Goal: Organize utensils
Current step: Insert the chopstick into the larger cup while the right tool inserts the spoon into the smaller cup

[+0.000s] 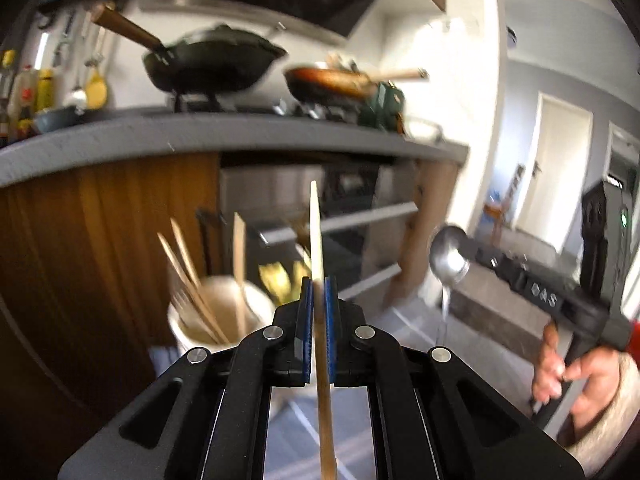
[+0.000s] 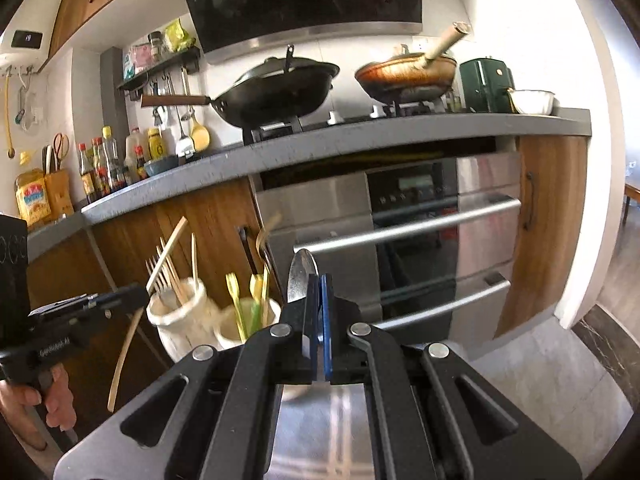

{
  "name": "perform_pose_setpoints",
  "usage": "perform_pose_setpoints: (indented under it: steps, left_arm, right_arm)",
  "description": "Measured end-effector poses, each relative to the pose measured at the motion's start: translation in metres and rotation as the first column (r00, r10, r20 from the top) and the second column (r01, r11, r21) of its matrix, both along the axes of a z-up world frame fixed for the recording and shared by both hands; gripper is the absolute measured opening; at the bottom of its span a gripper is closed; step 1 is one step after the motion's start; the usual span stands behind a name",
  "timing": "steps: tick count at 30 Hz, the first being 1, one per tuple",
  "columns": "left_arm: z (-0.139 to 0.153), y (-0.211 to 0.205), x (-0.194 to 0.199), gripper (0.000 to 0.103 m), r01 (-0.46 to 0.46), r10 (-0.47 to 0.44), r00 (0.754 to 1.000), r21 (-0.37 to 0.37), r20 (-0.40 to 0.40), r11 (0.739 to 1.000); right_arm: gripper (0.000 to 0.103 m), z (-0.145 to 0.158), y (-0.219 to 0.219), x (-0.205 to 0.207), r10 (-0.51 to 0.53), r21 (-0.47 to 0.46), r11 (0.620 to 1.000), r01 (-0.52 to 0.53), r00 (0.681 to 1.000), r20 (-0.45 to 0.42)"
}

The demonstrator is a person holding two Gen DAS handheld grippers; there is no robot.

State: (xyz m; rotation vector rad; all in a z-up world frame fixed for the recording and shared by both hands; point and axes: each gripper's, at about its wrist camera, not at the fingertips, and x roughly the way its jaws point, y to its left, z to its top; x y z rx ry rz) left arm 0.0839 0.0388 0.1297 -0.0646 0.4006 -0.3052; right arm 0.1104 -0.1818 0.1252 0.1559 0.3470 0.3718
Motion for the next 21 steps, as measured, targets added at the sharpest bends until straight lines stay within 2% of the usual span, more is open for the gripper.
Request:
perform_pose_setpoints:
  steps: [4,9,15,21]
  left_arm:
    - [0.017,0.024,0.022,0.006,-0.045,0.048,0.998,-0.067,0.05,0.997]
    - [0.021,0.034,0.051,0.006,-0.09,0.103,0.988,-0.114,0.113,0.989]
    - [0.011,0.034,0.071,0.006,-0.134,0.15,0.976,-0.105,0.16,0.985]
    - [0.0,0.025,0.075,0.006,-0.162,0.172,0.96,-0.061,0.223,0.985]
  right_arm:
    - [0.001,0.014,0.019,0.018,0.003,0.003,1.0,-0.003,0.999,0.032]
    - [0.001,0.029,0.038,0.037,-0.027,0.007,1.0,0.026,0.996,0.086]
    - [0.001,0.034,0.046,0.052,-0.089,0.018,0.996,0.087,0.985,0.148]
    - [0.001,0.017,0.059,0.063,-0.117,-0.031,0.992,0.124,0.979,0.169]
